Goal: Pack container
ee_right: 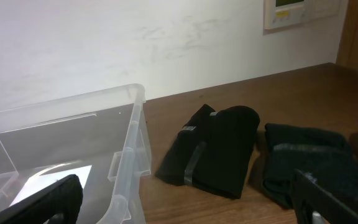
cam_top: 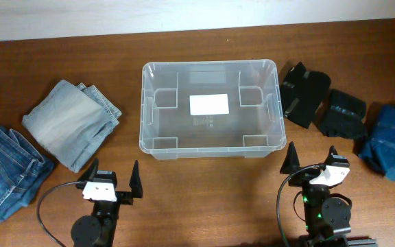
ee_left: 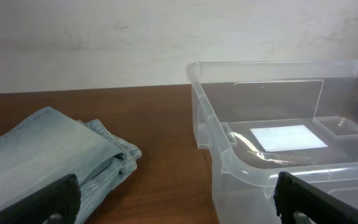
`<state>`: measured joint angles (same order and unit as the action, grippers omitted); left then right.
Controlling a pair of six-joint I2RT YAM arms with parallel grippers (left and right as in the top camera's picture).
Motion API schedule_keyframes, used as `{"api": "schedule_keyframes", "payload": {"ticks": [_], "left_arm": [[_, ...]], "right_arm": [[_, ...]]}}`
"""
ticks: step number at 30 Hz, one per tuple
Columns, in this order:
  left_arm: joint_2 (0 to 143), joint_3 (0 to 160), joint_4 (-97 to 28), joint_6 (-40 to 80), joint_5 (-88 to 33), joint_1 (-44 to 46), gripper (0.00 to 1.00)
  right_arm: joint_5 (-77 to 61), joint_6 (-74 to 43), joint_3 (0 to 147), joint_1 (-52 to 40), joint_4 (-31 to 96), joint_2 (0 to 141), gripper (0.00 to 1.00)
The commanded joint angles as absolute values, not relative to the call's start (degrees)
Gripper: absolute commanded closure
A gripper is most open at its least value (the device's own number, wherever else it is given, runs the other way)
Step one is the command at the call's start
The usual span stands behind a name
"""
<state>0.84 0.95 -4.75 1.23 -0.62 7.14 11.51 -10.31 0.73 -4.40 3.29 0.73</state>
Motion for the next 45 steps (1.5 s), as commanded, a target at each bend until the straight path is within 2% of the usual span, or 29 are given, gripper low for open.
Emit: {"api": "schedule_keyframes", "payload": {"ticks": [1, 8, 16, 19, 24, 29, 38, 45], "left_arm": [[0.34, 0.49, -4.73, 0.36, -0.21, 6.85, 0.01], [0.34, 0.49, -4.73, 0.36, -0.21, 6.85, 0.0], [0.34, 0.49, -4.73, 0.36, -0.21, 6.85, 0.0], [0.34, 0.49, -4.73, 0.36, -0.21, 6.85, 0.0], [0.34, 0.49, -4.73, 0.36, -0.21, 6.85, 0.01], [0.34, 0.49, -4.73, 0.36, -0.21, 6.85, 0.0], [0.34, 0.49, -4.73, 0.36, -0.21, 6.85, 0.0], [0.34, 0.49, -4.73, 0.36, -0.21, 6.85, 0.01]], "right_arm": [[10.68, -9.89, 0.32, -4.1, 3.66, 0.21, 0.01], [1.23, -10.46, 0.47, -4.1, 2.76, 0.19, 0.01], [6.22, -16.12, 14.22, -4.1, 8.38, 5.39, 0.02], [9.76, -20.47, 23.46, -4.08, 13.8, 13.76, 0.02], [9.65, -20.45, 40.36, -4.03, 20.16, 33.08, 0.01], [3.49, -20.43, 58.41, -2.81, 26.11, 52.1, 0.01], [-22.17, -20.43, 84.62, 15.81, 41.32, 75.68, 0.02], [-23.97, -20.25, 86.54, 27.86, 43.42, 83.07, 0.02]]}}
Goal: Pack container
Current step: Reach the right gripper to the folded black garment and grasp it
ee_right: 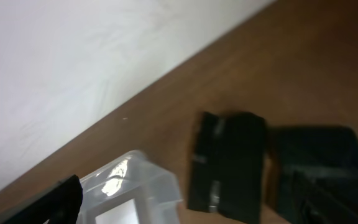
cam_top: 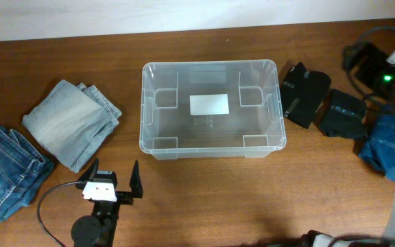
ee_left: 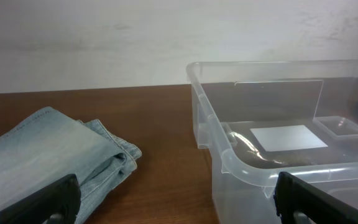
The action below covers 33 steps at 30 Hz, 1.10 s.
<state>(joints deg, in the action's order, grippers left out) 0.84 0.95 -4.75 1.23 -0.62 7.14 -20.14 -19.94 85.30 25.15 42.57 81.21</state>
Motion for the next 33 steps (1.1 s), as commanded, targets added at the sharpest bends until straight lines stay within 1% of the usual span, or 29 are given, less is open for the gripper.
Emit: {"api": "schedule_keyframes", "payload": {"ticks": [1, 3, 8, 12, 14, 16, 21, 26, 29, 30, 33], "left_arm": [[0.34, 0.49, -4.73, 0.36, -0.21, 6.85, 0.0], [0.34, 0.49, -4.73, 0.36, -0.21, 6.85, 0.0], [0.34, 0.49, -4.73, 0.36, -0.21, 6.85, 0.0], [0.34, 0.49, -4.73, 0.36, -0.21, 6.85, 0.0], [0.34, 0.49, -4.73, 0.36, -0.21, 6.85, 0.0], [0.34, 0.49, -4.73, 0.36, -0.21, 6.85, 0.0], [0.34, 0.49, -4.73, 0.36, -0.21, 6.85, 0.0], [0.34, 0.49, -4.73, 0.36, -0.21, 6.85, 0.0], [0.34, 0.49, -4.73, 0.36, -0.21, 6.85, 0.01], [0.34, 0.49, -4.73, 0.36, -0.21, 6.85, 0.0], [0.34, 0.49, -4.73, 0.36, -0.21, 6.85, 0.01]], "right_arm": [[-24.82, -18.85, 86.54, 28.58, 43.79, 83.85, 0.02], [-27.14, -13.89, 86.54, 29.34, 44.77, 85.43, 0.02], [-27.0, -13.32, 86.54, 28.18, 46.28, 90.63, 0.01], [-21.91, -13.04, 86.54, 25.76, 46.04, 95.31, 0.01], [-20.05, -10.98, 86.54, 24.91, 45.91, 97.58, 0.01], [-19.68, -9.21, 86.54, 24.36, 45.36, 100.09, 0.02], [-19.64, -8.95, 86.54, 24.21, 43.4, 105.49, 0.01], [-19.66, -5.02, 86.54, 23.16, 40.07, 109.43, 0.01], [-19.66, -5.15, 86.52, 21.96, 38.44, 111.18, 0.0], [-19.59, -5.15, 86.52, 21.43, 38.02, 111.7, 0.04], [-17.67, -5.89, 86.52, 19.55, 37.01, 112.86, 0.09]]}}
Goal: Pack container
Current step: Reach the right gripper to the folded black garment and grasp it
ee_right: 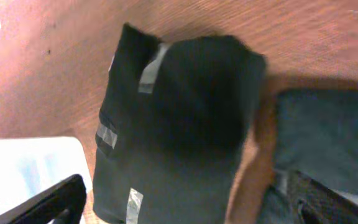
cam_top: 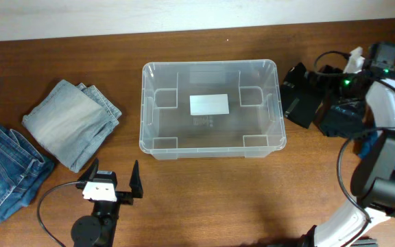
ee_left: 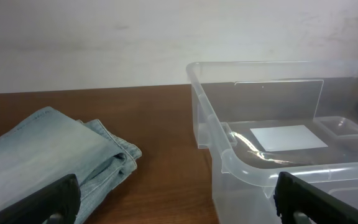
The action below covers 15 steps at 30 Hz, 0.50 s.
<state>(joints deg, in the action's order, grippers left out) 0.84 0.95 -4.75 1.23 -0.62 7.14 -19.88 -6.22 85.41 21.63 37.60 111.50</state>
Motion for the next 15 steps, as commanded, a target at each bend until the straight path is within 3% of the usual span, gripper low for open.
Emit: {"api": "schedule_keyframes", "payload": {"ticks": [1, 9, 15], "left_arm": [[0.34, 0.49, -4.73, 0.36, -0.21, 6.85, 0.0], [0.34, 0.49, -4.73, 0.36, -0.21, 6.85, 0.01], [0.34, 0.49, -4.73, 0.36, -0.21, 6.85, 0.01]], "right_arm": [[-16.1, -7.09, 86.52, 19.07, 37.01, 113.06, 0.1], [-8.32, -18.52, 86.3, 16.58, 37.23, 113.8, 0.09], [-8.34, -20.36, 85.97, 16.51, 37.3, 113.89, 0.05]]}}
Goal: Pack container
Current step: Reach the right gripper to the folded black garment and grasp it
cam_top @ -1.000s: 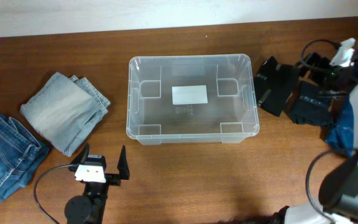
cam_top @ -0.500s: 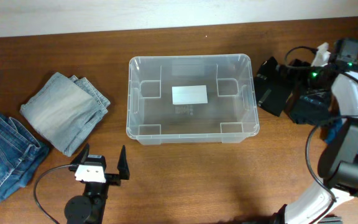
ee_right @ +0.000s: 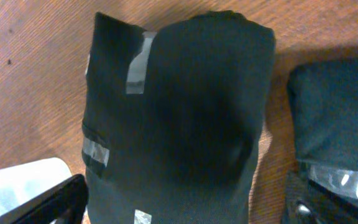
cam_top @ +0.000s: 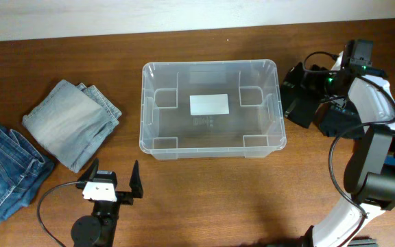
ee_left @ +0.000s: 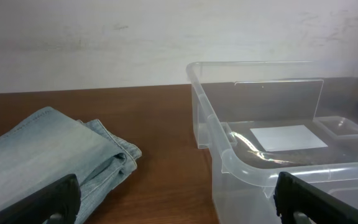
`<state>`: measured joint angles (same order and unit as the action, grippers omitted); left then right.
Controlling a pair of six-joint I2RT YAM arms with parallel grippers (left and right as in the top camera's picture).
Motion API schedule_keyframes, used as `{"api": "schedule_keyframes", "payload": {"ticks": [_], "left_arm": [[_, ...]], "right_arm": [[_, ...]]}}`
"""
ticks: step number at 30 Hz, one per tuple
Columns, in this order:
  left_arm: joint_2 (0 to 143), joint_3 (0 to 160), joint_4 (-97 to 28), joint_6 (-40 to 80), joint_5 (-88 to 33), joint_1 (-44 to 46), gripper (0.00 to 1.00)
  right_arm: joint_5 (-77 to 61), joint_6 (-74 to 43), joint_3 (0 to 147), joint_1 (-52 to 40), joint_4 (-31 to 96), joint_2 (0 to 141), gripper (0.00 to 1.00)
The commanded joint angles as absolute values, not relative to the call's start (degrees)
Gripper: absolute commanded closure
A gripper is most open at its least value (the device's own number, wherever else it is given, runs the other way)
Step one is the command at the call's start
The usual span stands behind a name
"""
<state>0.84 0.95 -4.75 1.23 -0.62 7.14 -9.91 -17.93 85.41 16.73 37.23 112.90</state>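
A clear plastic container [cam_top: 210, 108] stands mid-table; the left wrist view shows its near corner [ee_left: 229, 155]. To its right lies a folded black garment [cam_top: 299, 96] with grey tape strips, which fills the right wrist view [ee_right: 179, 118]. My right gripper [cam_top: 319, 86] hangs open just over it, its fingertips [ee_right: 61, 199] astride the bundle's width [ee_right: 182, 205]. My left gripper [cam_top: 115, 182] is open at the front edge and holds nothing [ee_left: 176, 208].
A second black bundle [cam_top: 340, 118] lies right of the first, with a blue garment beyond it, partly behind my right arm. Folded light-blue jeans [cam_top: 70, 123] and darker jeans [cam_top: 2, 171] lie left of the container.
My right gripper has moved a little left and closer to the taped black garment, which now looms larger between its open fingers. The left arm has not moved.
Both grippers stood open at the table's front edge. Then my right arm was raised at the far right, looking down on the black garments. Later it hung over the taped black bundle, and now it is nearer, astride it. Nothing has been picked up.
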Motion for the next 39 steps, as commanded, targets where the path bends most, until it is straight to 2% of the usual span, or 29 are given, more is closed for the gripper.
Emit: {"api": "schedule_keyframes", "payload": {"ticks": [1, 19, 23, 27, 28, 29, 32, 33, 39], "left_arm": [[0.34, 0.49, -4.73, 0.36, -0.21, 6.85, 0.01], [0.34, 0.49, -4.73, 0.36, -0.21, 6.85, 0.0], [0.34, 0.49, -4.73, 0.36, -0.21, 6.85, 0.0], [0.34, 0.49, -4.73, 0.36, -0.21, 6.85, 0.0], [0.34, 0.49, -4.73, 0.36, -0.21, 6.85, 0.01], [0.34, 0.49, -4.73, 0.36, -0.21, 6.85, 0.01], [0.34, 0.49, -4.73, 0.36, -0.21, 6.85, 0.01], [0.34, 0.49, -4.73, 0.36, -0.21, 6.85, 0.0], [0.34, 0.49, -4.73, 0.36, -0.21, 6.85, 0.0]], "right_arm": [[-8.38, -20.64, 85.86, 16.51, 37.19, 113.91, 0.04], [-11.44, -22.81, 84.73, 16.51, 37.01, 119.44, 0.01], [-12.8, -22.79, 84.73, 16.51, 36.6, 121.91, 0.03], [-12.62, -22.79, 84.73, 16.62, 37.45, 122.63, 0.16], [-12.64, -22.79, 84.73, 16.62, 37.69, 122.63, 0.22], [-12.64, -22.79, 84.73, 16.62, 37.69, 122.63, 0.29], [-12.64, -22.79, 84.77, 16.62, 37.71, 122.63, 0.62], [-12.67, -22.76, 84.86, 16.62, 37.78, 122.54, 0.67], [-12.71, -18.68, 88.71, 16.91, 40.95, 120.05, 0.79]]}}
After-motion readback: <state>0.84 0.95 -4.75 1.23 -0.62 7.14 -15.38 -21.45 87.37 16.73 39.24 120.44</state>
